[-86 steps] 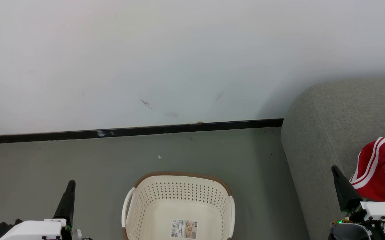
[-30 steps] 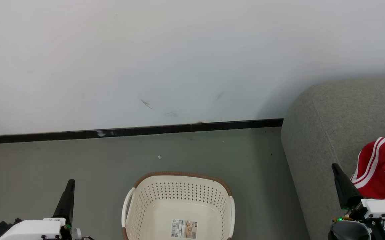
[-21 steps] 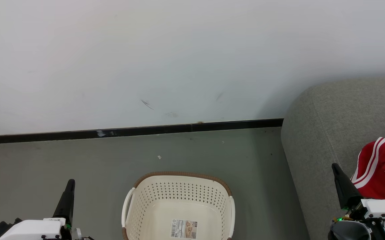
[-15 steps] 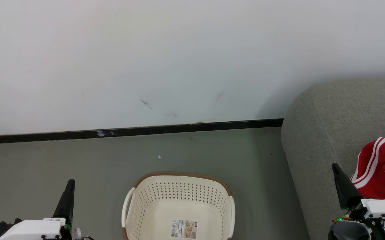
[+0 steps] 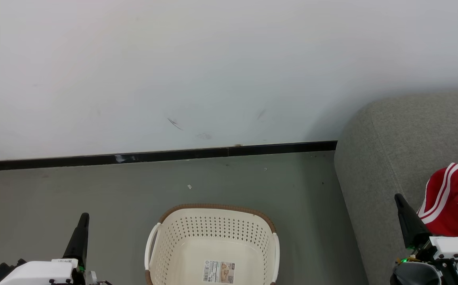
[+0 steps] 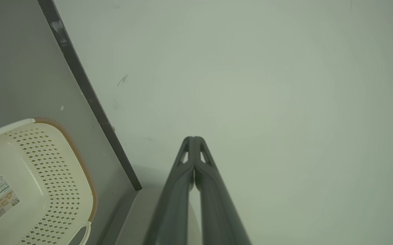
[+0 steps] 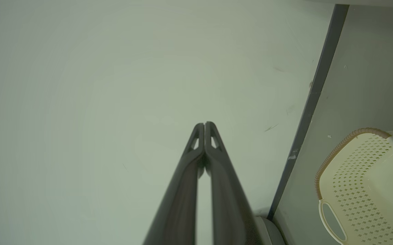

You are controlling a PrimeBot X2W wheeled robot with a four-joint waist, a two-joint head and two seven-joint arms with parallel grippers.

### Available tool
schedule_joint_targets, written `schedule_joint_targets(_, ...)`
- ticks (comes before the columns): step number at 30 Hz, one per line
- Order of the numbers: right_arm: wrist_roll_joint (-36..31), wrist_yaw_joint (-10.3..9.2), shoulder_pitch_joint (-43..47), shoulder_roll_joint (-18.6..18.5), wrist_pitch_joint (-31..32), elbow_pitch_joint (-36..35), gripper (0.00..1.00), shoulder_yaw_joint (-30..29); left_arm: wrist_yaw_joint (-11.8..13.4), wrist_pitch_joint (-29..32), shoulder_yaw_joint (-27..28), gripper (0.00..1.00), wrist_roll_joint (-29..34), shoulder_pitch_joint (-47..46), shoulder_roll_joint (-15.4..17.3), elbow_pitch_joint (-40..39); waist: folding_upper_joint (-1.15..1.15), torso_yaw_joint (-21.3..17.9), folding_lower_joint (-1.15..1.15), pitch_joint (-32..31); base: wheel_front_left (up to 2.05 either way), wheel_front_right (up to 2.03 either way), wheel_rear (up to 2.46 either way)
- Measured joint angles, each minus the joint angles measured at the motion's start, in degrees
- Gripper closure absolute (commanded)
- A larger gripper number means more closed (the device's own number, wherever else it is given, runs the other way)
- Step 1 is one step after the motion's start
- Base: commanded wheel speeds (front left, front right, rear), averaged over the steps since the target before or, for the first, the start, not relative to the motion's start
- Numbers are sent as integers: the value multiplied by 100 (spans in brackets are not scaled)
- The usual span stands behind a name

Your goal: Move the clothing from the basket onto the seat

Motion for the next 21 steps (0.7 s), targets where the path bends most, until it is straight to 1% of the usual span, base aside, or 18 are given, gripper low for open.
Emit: schedule_joint_targets(21, 0, 0, 0, -1, 0, 0, 100, 0, 0, 0, 0, 100, 0, 0, 0, 1, 0, 0, 0, 0, 0, 0, 0)
